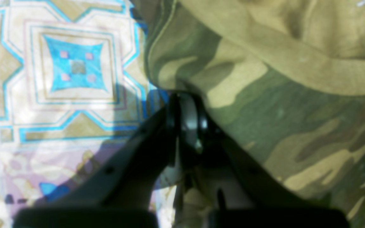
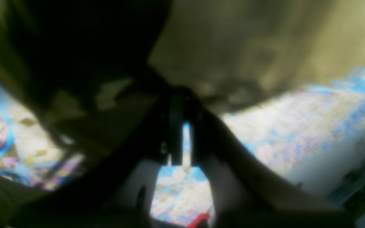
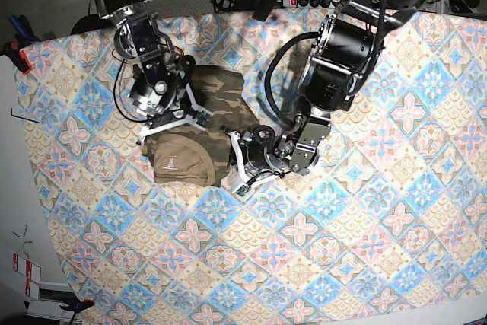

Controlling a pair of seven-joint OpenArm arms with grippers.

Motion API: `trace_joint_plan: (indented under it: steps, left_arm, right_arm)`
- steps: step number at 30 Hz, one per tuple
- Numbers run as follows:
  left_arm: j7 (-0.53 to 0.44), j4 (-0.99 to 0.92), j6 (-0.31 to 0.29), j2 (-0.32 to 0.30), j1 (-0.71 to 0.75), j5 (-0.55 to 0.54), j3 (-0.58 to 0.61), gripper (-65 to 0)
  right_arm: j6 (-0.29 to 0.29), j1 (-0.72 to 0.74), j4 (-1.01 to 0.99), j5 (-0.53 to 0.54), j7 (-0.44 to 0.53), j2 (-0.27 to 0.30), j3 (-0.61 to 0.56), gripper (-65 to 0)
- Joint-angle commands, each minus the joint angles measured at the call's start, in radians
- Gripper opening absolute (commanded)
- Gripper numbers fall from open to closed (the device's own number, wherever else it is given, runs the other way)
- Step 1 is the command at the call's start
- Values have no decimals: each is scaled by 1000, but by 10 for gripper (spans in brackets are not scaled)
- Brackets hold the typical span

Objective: Fold the T-shirt properly
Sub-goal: 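Square the folded shirt's sides with both grippers and release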

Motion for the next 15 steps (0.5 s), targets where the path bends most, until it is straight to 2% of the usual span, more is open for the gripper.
trace_joint_plan:
  steps: [1,4,8,10,15]
  left_arm:
    - [19,32,-1,-10,-3,10,-2,-650]
    - [38,139,16,-50,45,8,-2,-650]
    - [86,371,108,-99,123,10,-2,-650]
    - [97,511,122,-131,174,10,-2,-650]
    - [98,827,150,-220,309,11,-2,-650]
  right_arm:
    - [-4,23,47,-13,1,-5,32,-621]
    - [-4,26,99,-13,1,-32,115,-621]
    - [-4,49,119,-13,3,-34,198,-621]
    - [-4,49,128,-13,3,-37,244,-621]
    - [-4,46,185,-13,3,-98,376,-621]
